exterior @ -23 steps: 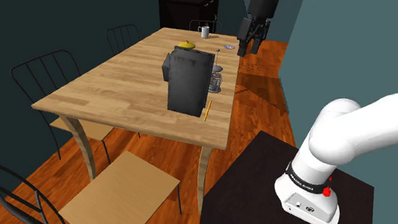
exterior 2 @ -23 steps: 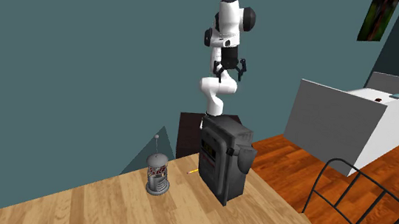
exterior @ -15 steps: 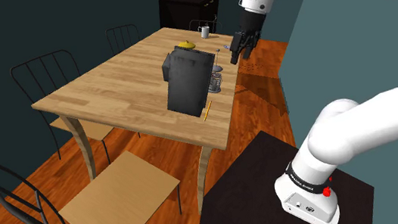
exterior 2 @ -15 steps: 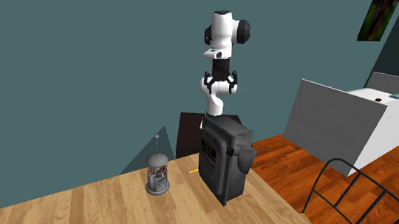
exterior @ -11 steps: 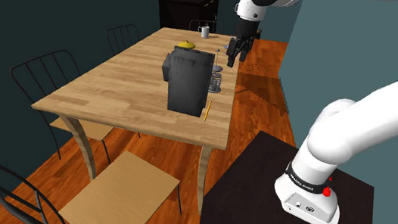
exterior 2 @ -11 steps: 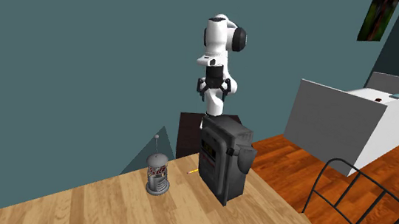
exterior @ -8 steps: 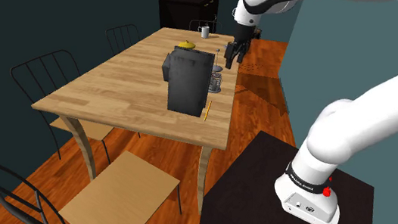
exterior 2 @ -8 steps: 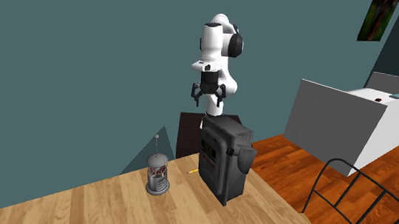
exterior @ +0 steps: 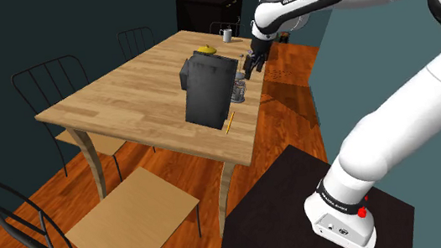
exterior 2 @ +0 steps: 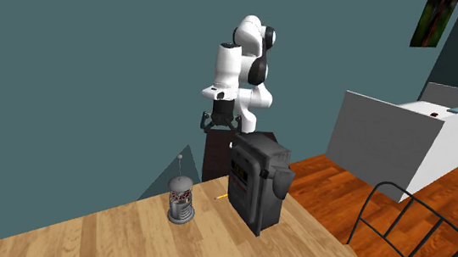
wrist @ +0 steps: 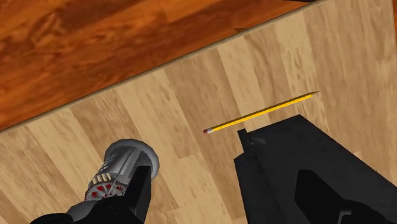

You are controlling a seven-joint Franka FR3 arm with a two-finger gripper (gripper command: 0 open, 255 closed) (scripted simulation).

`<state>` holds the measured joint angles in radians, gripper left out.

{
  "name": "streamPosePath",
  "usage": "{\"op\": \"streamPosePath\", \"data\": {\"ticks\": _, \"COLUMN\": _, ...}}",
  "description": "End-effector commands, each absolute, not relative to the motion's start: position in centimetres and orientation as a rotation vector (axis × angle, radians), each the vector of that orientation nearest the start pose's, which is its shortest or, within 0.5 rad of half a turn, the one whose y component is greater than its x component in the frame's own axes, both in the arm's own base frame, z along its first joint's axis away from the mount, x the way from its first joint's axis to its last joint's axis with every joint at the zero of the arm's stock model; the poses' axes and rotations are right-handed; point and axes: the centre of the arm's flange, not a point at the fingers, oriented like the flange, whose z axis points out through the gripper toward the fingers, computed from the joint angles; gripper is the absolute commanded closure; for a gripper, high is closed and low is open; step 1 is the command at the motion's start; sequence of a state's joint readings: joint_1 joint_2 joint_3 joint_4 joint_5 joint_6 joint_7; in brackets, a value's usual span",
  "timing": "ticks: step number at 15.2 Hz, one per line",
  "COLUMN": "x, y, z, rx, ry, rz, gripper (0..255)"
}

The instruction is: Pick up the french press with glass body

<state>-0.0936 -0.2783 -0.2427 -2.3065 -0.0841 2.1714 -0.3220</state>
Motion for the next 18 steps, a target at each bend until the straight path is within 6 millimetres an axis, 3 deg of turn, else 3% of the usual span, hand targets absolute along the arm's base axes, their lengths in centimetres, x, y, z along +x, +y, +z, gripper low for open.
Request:
{"op": "streamPosePath", "data": {"ticks": 1, "x": 46.3, "y": -17.7, "z": 45.6, "rx": -3.204, "ry": -0.061, "rz": -0.221, "gripper": 0}}
{"op": "streamPosePath", "data": {"ticks": 13, "x": 55.3, "y": -26.9, "z": 39.5, "rx": -3.312, "ry": -0.103, "rz": -0.321, "gripper": 0}}
{"op": "streamPosePath", "data": {"ticks": 18, "x": 55.7, "y": -27.3, "z": 37.1, "rx": -3.317, "ry": -0.105, "rz": -0.325, "gripper": 0}}
